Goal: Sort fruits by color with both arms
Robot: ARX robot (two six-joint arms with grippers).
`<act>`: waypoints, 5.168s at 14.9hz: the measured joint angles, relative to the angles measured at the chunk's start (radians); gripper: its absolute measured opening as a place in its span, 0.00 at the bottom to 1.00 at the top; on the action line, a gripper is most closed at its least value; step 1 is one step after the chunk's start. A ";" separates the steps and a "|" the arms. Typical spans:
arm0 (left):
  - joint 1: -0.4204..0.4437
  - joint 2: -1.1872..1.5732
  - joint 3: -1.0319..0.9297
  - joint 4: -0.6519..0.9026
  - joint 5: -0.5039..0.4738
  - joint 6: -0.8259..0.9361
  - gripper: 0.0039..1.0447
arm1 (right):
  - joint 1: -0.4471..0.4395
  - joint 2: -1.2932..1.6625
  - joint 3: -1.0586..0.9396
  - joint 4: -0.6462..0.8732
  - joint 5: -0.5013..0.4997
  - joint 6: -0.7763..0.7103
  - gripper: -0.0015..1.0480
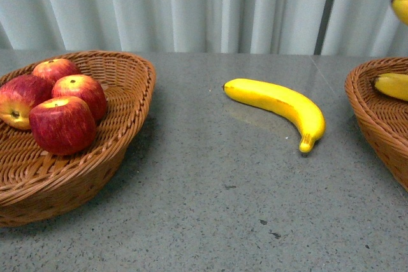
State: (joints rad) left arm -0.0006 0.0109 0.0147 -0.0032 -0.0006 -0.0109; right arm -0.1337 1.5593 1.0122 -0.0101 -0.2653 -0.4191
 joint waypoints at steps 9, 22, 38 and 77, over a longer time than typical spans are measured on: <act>0.000 0.000 0.000 0.000 0.000 0.000 0.94 | -0.009 -0.019 -0.035 0.031 -0.047 -0.036 0.89; 0.000 0.000 0.000 0.000 0.000 0.000 0.94 | 0.414 0.551 0.517 -0.093 0.080 0.158 0.94; 0.000 0.000 0.000 0.000 0.000 0.000 0.94 | 0.375 0.441 0.479 -0.129 -0.038 0.236 0.35; 0.000 0.000 0.000 0.000 0.000 0.000 0.94 | 0.134 -1.555 -0.999 0.006 0.262 0.412 0.30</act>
State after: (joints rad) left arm -0.0006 0.0109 0.0147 -0.0032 -0.0002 -0.0105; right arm -0.0002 0.0044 0.0128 -0.0040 -0.0029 -0.0074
